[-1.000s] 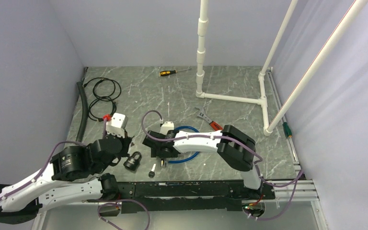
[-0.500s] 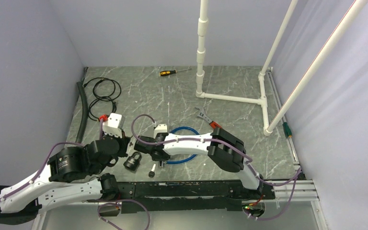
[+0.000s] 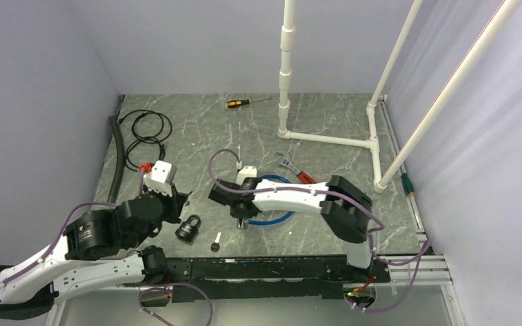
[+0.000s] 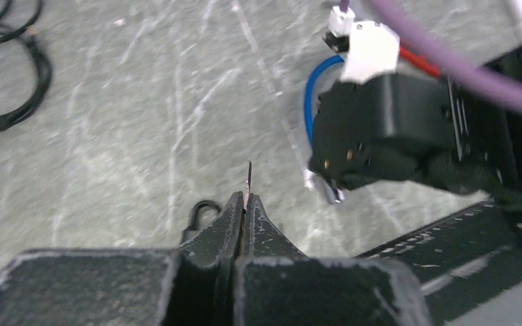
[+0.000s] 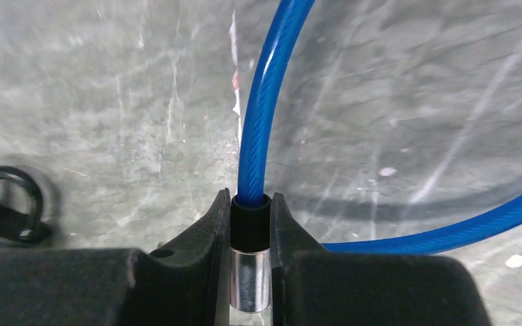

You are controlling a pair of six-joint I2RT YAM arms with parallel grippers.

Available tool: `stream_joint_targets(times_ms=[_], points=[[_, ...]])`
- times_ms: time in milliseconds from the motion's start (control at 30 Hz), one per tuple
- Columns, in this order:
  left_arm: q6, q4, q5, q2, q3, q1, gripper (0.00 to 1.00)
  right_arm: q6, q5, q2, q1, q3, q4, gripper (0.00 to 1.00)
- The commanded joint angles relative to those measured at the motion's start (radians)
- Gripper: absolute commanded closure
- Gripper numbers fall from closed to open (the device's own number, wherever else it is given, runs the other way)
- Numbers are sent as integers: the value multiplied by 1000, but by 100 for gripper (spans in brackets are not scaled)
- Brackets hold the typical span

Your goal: Unlock with the key

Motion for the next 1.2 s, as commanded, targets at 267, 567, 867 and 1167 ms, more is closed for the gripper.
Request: stream_joint_targets(times_ms=[267, 567, 867, 1167], points=[[272, 659, 327, -284, -187, -2, 100, 110, 235, -516, -106, -61, -49, 100], [299, 944, 499, -242, -312, -2, 100, 328, 286, -974, -185, -336, 149, 100], [257, 1212, 529, -165, -439, -2, 100, 534, 314, -1032, -187, -306, 7, 100], [239, 1508, 540, 31, -518, -2, 100, 641, 284, -1049, -188, -340, -36, 100]])
